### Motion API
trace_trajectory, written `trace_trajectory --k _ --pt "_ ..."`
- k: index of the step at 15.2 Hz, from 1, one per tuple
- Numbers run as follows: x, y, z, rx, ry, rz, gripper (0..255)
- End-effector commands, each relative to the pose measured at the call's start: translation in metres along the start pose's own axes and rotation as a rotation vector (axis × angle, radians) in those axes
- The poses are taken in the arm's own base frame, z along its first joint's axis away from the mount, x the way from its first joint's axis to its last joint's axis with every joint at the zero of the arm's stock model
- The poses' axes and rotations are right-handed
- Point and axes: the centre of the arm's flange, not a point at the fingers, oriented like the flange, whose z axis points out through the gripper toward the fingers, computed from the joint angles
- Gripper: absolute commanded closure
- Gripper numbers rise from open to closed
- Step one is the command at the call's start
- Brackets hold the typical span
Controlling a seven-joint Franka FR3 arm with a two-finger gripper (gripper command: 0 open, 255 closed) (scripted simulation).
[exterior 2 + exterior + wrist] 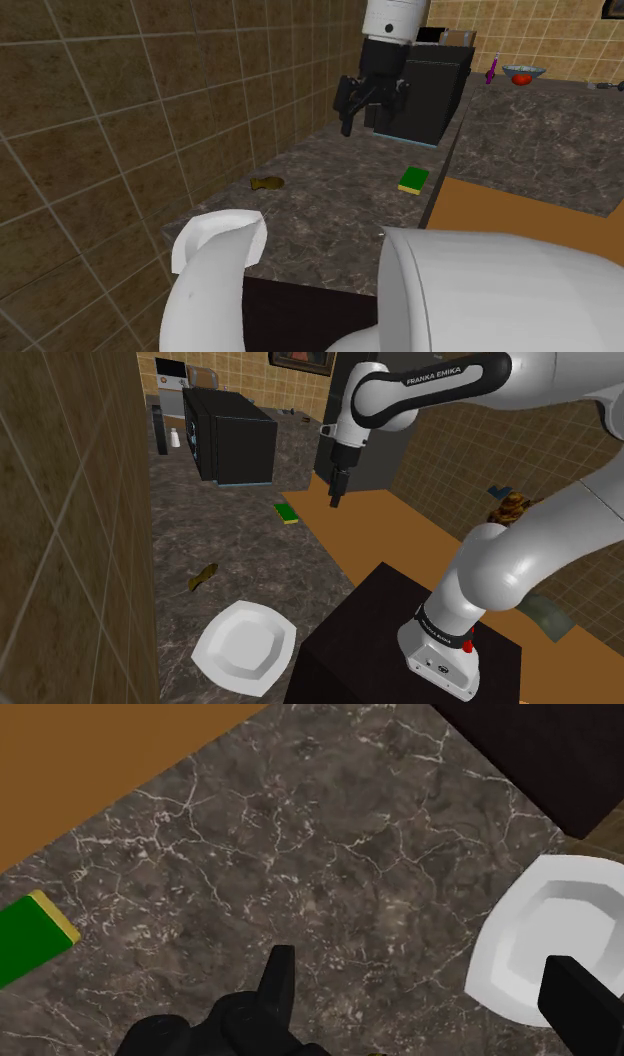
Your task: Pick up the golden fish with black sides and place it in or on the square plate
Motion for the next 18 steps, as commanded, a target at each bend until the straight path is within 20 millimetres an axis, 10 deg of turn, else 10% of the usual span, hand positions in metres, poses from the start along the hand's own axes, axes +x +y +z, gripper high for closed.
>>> trace_trajectory --k 1,18 --pt "0.013 0.013 0.02 0.006 0.014 -0.075 0" --pt "0.163 0.062 0.17 0.075 0.124 -0.68 0"
